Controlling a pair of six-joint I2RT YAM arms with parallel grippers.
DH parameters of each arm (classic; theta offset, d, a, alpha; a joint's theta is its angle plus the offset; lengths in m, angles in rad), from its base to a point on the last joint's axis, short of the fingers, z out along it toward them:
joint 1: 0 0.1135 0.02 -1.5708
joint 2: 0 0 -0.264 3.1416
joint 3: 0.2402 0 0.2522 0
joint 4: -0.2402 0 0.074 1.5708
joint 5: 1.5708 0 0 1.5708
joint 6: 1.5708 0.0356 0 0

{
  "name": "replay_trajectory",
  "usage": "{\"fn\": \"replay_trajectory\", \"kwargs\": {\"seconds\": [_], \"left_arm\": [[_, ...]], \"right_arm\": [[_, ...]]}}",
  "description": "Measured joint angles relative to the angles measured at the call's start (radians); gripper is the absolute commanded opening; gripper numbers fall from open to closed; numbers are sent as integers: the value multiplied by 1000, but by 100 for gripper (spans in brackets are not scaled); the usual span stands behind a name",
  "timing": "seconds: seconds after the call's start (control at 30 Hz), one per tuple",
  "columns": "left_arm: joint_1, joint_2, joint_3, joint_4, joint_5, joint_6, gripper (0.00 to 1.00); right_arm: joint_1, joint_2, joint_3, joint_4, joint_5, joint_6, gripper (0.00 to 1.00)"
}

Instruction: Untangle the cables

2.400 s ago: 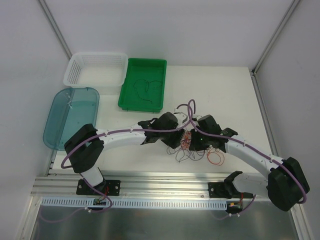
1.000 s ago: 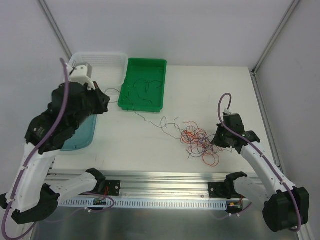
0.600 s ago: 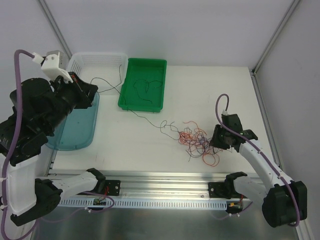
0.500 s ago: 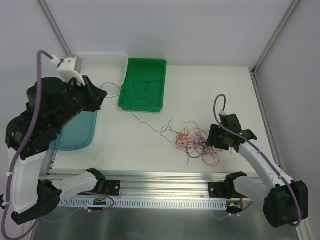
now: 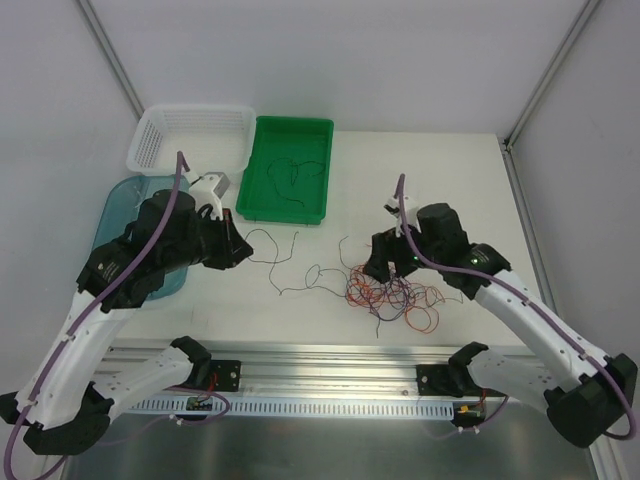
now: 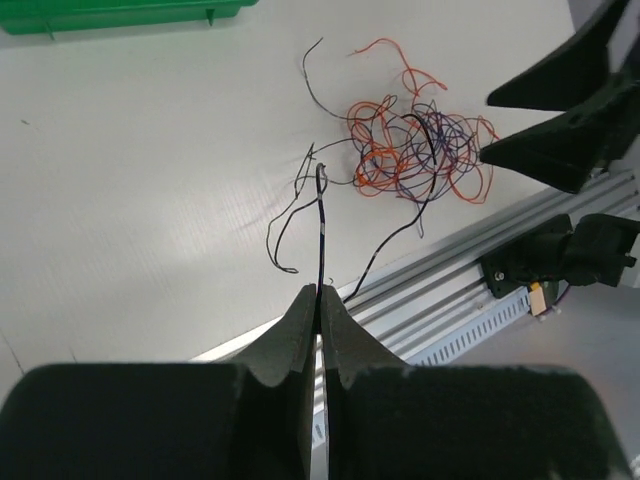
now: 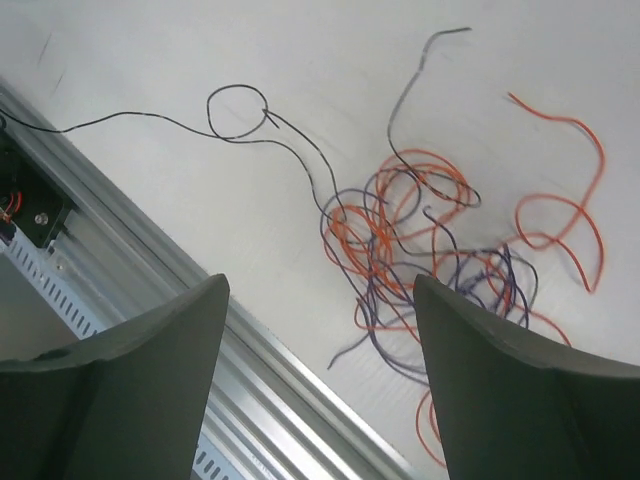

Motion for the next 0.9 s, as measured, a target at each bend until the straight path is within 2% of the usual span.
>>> {"fn": "replay_trajectory", "kwargs": {"seconds": [0.33, 0.43, 0.53, 0.63, 0.73, 0.9], "left_arm": [[0, -80, -39, 38, 22, -20, 0], [0, -84, -60, 39, 14, -26, 0], [0, -91, -74, 39, -9, -33, 0], [0, -94, -83, 38, -27, -36, 0], [0, -93, -95, 43, -37, -42, 0], [0, -68, -143, 52, -47, -63, 0]], "right_arm": [[63, 458, 54, 177, -158, -97, 73], [77, 568, 100, 213, -197, -105, 64], [83, 633, 124, 249, -234, -111, 40], [85, 646, 125, 269, -268, -111, 28], [87, 646, 126, 289, -298, -113, 2], [91, 618, 119, 338, -361, -98, 1]]}}
